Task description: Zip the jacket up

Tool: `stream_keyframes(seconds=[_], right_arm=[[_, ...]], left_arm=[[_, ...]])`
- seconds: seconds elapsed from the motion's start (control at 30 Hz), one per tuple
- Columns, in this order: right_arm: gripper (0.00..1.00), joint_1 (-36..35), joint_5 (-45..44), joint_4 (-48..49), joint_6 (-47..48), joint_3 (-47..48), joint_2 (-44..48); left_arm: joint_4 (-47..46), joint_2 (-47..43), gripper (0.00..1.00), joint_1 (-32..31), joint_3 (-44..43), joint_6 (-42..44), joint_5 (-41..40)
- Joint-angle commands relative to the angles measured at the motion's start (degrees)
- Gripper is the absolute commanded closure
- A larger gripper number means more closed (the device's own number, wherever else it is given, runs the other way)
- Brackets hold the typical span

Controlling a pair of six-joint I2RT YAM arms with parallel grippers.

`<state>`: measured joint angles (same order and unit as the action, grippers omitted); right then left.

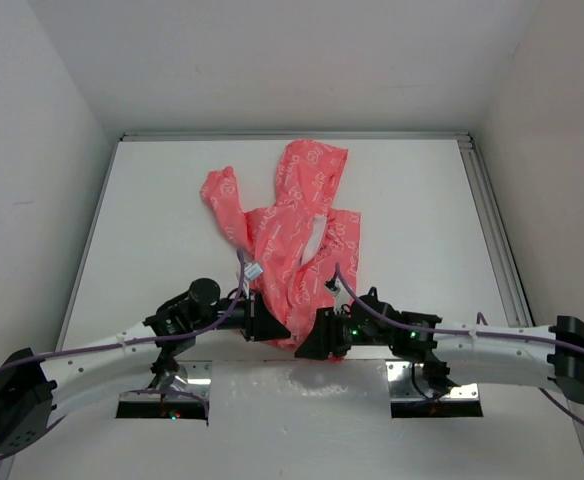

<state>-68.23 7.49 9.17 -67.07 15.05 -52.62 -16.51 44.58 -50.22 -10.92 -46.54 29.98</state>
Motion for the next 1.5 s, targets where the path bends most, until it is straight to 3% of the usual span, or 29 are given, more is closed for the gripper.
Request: stream_keyframes(seconds=[0.0,0.87,1.47], right_arm=[[0.54,-1.3,0.4,6.1,-0.3,1.6,-1.9],[0.58,-1.6,0.8,8.0,0.4,2.2,-0.6],[0.68,-1.6,0.2,5.8,1.0,3.3,1.2]], left_arm=[[-2.0,-0.9,1.00,-0.7,-0.9,0.6,0.6],[-2.4,-0.9,1.00,-0.7,-0.2,0.3,0.4],[-2.9,-1.1,1.00,-0.7,0.5,0.0,0.2]])
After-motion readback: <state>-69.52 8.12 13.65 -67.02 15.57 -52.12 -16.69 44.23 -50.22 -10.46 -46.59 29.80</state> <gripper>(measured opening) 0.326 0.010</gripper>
